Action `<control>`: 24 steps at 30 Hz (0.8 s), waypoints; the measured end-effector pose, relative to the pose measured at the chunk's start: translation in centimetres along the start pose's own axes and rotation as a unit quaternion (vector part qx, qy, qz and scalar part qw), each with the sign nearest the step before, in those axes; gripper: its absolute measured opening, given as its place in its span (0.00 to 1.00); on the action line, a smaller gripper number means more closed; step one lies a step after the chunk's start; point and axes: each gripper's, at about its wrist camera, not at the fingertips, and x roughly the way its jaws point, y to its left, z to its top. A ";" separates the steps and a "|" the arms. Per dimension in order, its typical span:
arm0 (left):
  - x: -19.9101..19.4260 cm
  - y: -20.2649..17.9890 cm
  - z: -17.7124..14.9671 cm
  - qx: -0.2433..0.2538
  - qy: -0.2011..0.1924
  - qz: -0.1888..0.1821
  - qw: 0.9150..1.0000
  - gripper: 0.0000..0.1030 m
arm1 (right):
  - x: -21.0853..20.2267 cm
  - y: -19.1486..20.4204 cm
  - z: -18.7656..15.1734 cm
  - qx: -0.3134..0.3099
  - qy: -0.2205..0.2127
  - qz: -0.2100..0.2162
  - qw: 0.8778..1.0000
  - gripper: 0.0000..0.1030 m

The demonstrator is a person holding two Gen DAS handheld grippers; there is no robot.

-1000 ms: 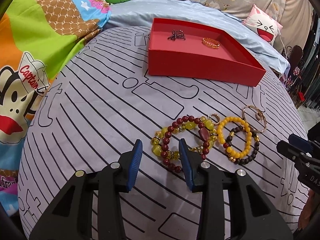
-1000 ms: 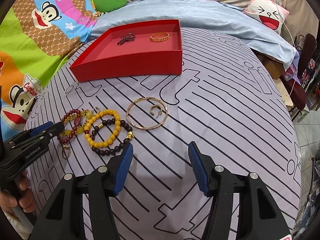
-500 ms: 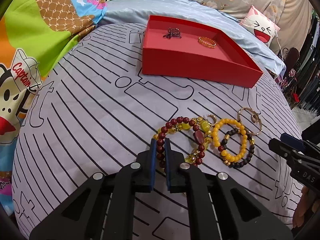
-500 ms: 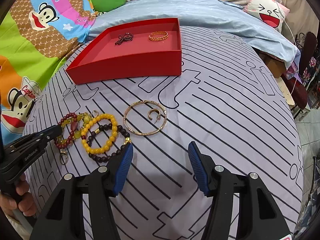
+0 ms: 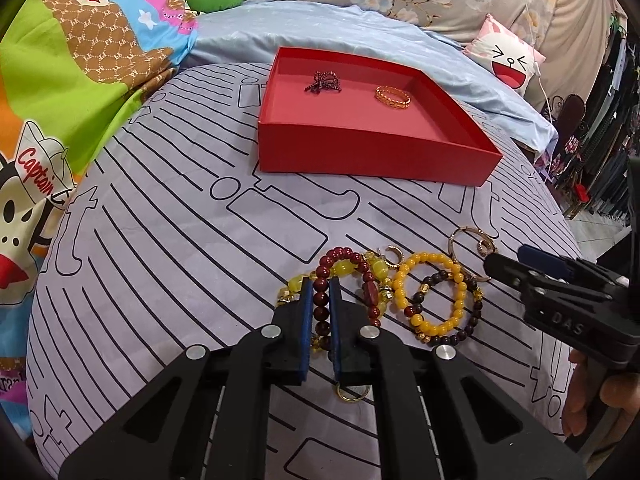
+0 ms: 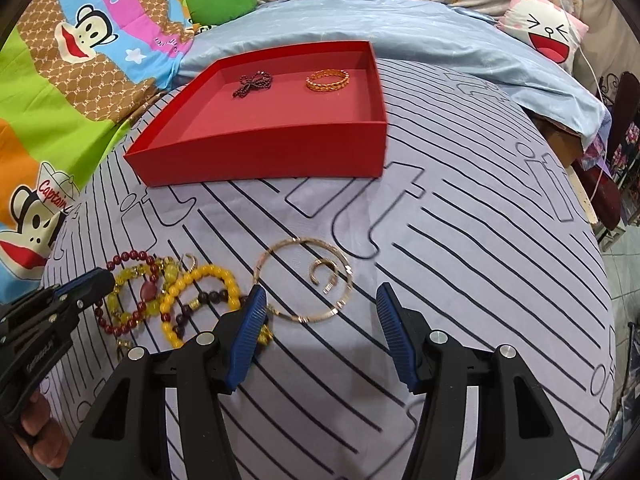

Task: Organize jewelry
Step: 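Grasp the dark red bead bracelet with the left tool while the right tool grasps the thin rose-gold bangle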

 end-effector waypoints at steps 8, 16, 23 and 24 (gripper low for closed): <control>0.9 0.5 -0.2 -0.008 0.013 0.005 1.000 0.08 | 1.4 1.2 0.5 -0.011 0.000 -0.013 1.000 0.67; 1.5 0.8 -0.1 -0.011 0.020 0.004 1.000 0.08 | 2.6 1.6 0.3 -0.025 0.001 -0.029 0.999 0.66; 1.7 0.8 0.0 -0.011 0.020 0.003 1.000 0.07 | 2.5 1.6 0.2 -0.029 -0.005 -0.031 0.999 0.58; 1.6 0.8 0.0 -0.011 0.020 0.002 1.000 0.07 | 2.4 1.5 0.2 -0.027 -0.006 -0.029 0.999 0.58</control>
